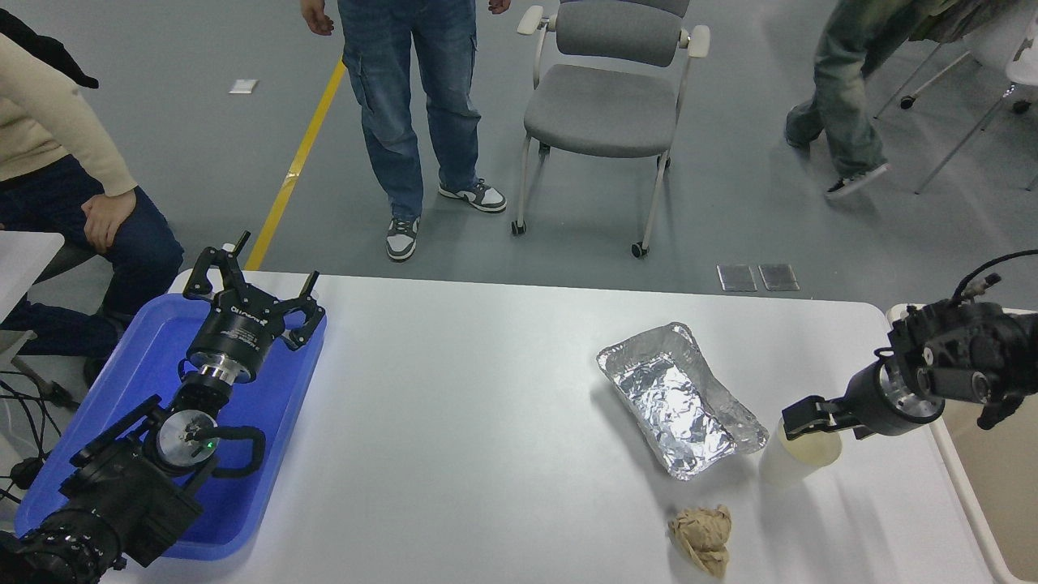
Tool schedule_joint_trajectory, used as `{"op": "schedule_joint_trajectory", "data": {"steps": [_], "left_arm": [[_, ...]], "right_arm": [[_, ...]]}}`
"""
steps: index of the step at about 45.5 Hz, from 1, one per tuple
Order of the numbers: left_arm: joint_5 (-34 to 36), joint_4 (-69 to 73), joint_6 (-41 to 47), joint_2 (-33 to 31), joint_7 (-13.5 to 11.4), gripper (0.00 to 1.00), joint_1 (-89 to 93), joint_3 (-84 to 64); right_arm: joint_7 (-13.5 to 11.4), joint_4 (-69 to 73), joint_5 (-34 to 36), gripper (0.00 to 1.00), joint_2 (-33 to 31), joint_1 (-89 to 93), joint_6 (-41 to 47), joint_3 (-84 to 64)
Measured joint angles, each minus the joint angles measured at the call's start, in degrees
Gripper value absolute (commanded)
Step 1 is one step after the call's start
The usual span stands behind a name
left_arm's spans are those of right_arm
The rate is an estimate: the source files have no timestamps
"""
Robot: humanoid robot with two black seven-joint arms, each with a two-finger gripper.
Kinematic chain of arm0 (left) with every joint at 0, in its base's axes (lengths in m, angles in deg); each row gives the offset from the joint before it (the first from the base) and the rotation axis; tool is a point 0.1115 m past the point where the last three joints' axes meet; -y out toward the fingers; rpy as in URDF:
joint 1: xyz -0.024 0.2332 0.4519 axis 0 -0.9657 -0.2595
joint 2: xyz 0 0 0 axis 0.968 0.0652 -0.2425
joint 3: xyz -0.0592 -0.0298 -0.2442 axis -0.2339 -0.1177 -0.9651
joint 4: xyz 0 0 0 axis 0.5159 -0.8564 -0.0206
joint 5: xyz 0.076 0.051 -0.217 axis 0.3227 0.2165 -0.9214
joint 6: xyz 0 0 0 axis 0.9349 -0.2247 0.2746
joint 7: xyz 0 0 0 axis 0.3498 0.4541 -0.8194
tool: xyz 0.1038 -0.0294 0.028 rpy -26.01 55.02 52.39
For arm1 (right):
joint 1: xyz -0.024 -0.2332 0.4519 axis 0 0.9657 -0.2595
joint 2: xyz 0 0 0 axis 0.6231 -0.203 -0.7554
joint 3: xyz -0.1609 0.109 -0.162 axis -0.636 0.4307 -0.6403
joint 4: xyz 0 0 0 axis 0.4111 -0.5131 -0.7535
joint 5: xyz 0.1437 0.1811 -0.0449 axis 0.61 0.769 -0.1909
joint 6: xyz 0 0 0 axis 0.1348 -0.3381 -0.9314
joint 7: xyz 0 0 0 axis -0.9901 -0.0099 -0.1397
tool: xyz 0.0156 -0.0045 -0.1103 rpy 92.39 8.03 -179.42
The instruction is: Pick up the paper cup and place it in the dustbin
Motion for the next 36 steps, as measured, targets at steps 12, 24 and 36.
{"op": "schedule_joint_trajectory", "data": {"steps": [12,24,36], "left_arm": [[-0.03,0.0,0.0,0.0,0.0,1.0,0.0,-0.01],[-0.02,0.0,0.0,0.0,0.0,1.0,0.0,-0.02],[-0.03,0.0,0.0,0.0,0.0,1.0,0.0,-0.02]], "right_arm": [[-0.1,-0.11,0.3,0.0,-0.02,1.14,-0.32,0.84],[-1.18,-0.02,0.77,0.0,-0.35,0.63,1.53,1.39],[-2.71,0.96,0.92,0.0,-1.26,-0.87,2.69,2.16]]}}
